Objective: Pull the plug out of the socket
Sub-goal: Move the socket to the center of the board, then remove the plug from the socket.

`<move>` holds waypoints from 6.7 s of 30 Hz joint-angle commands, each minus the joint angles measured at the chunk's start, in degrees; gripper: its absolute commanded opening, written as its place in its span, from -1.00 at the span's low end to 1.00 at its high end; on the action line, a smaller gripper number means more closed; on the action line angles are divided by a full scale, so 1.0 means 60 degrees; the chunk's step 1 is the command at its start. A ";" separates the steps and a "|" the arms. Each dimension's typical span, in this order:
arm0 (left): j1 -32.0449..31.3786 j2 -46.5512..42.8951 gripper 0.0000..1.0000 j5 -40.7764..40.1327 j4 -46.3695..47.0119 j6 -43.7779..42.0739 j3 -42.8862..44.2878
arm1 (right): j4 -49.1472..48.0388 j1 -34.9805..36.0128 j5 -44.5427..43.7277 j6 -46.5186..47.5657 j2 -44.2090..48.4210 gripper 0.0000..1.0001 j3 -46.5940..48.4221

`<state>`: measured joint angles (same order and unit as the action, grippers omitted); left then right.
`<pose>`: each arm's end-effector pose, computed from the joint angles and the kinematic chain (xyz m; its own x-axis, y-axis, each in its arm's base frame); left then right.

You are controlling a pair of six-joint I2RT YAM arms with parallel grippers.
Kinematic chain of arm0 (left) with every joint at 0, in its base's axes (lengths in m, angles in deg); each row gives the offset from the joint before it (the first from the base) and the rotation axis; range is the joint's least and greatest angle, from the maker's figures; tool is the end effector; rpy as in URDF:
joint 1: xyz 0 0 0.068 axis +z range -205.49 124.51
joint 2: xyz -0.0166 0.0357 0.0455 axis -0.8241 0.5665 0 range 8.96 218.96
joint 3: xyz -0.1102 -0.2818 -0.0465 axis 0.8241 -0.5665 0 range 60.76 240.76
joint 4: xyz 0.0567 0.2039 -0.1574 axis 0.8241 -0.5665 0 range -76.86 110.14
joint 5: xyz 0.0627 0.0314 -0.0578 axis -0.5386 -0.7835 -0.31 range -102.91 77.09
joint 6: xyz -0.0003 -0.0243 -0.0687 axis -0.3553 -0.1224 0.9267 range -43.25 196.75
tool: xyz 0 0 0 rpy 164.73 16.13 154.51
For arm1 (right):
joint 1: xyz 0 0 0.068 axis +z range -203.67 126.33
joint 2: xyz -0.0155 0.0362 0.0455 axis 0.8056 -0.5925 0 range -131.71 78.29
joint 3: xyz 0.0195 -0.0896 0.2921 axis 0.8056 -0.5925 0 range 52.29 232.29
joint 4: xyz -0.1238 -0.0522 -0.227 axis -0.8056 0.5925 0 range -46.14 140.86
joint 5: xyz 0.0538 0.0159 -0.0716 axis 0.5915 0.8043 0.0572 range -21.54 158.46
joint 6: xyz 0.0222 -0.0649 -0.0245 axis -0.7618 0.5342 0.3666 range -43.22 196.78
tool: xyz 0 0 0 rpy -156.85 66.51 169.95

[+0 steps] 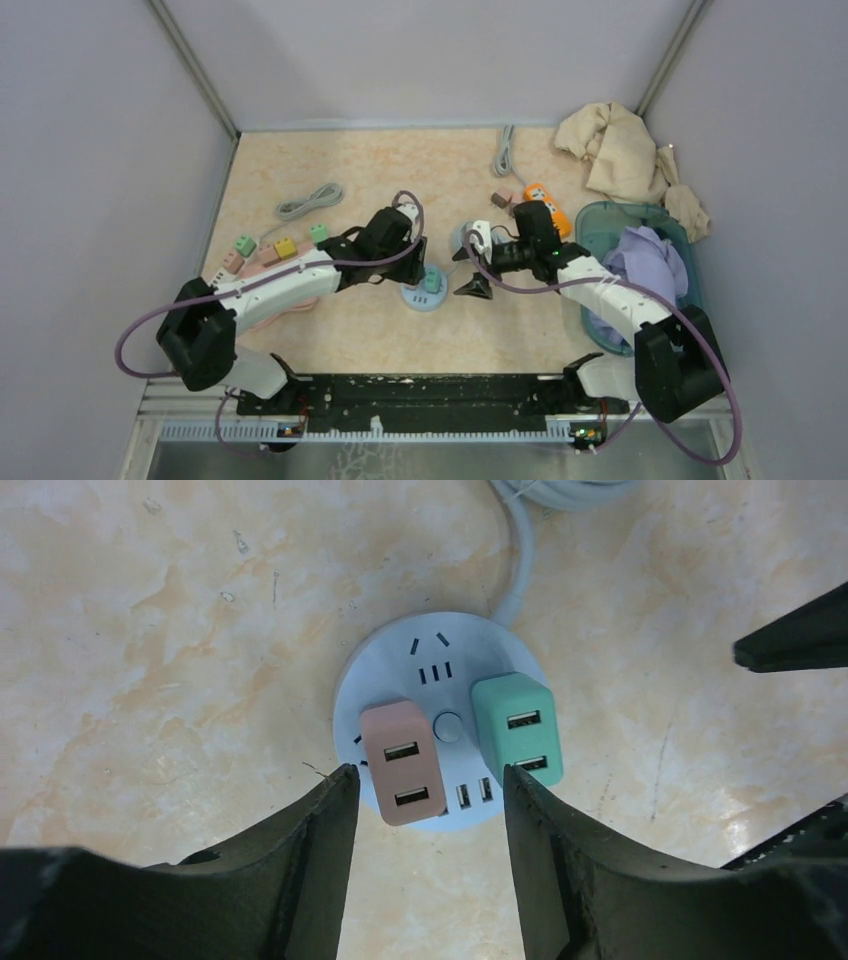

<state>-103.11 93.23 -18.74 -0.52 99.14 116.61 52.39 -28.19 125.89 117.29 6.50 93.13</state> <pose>0.2231 -0.2354 0.2438 -0.7338 0.2419 -0.6348 0.4439 0.8781 -0.1786 0.2057 0.1545 0.2533 0.0954 -0.3418 -0.9349 -0.9954 -0.0208 -0.0940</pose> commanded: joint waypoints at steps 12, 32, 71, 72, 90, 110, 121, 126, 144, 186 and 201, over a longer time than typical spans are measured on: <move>-0.0033 -0.4825 1.00 -0.0504 0.3657 -0.2383 -0.3502 | -0.0992 0.1065 -0.1681 -0.1524 0.0290 0.74 -0.0237; -0.0024 -0.8508 0.91 0.0409 0.5748 -0.3718 -0.7038 | 0.1720 0.2791 -0.4734 -0.1696 -0.2985 0.65 0.3175; -0.0038 -0.2907 0.69 0.5446 1.1646 -0.5897 -0.7300 | 0.4526 0.1321 -0.2549 0.5419 -0.2480 -0.57 0.2205; -0.0039 -0.2545 0.65 0.5478 1.1871 -0.5890 -0.7192 | 0.4574 0.1308 -0.2496 0.5477 -0.2479 -0.57 0.2190; -0.0036 0.0858 0.59 0.5120 1.3719 -0.5929 -0.5763 | 0.4470 0.1176 -0.2081 0.5311 -0.2492 -0.60 0.2150; -0.0046 0.1751 0.26 0.5681 1.3329 -0.6019 -0.5503 | 0.4363 0.1178 -0.1823 0.4908 -0.2668 -0.71 0.2351; -0.0037 0.1688 -0.55 0.5555 1.3220 -0.5987 -0.5383 | 0.4237 0.1174 -0.1877 0.4791 -0.2631 -0.99 0.2284; -0.0044 0.1688 -0.93 0.5279 1.3018 -0.5945 -0.5381 | 0.4166 0.1174 -0.1769 0.4607 -0.2492 -1.00 0.2210; -0.0042 0.1742 -0.97 0.5281 1.2815 -0.5947 -0.5544 | 0.4171 0.0677 -0.1788 0.4741 -0.2588 -1.00 0.2191; -0.0026 0.1996 -0.97 0.5411 1.2779 -0.5835 -0.5347 | 0.7222 0.0079 0.0715 0.5454 -0.2837 -1.00 0.4287; -0.0028 0.1850 -0.96 0.5500 1.1921 -0.5822 -0.4904 | 0.4099 -0.1917 -0.0858 -0.0941 -0.2421 -1.00 0.4454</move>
<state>-103.35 104.09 13.87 74.38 64.89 85.60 85.37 -37.20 121.58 126.49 -10.03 117.29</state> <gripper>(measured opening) 0.500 0.444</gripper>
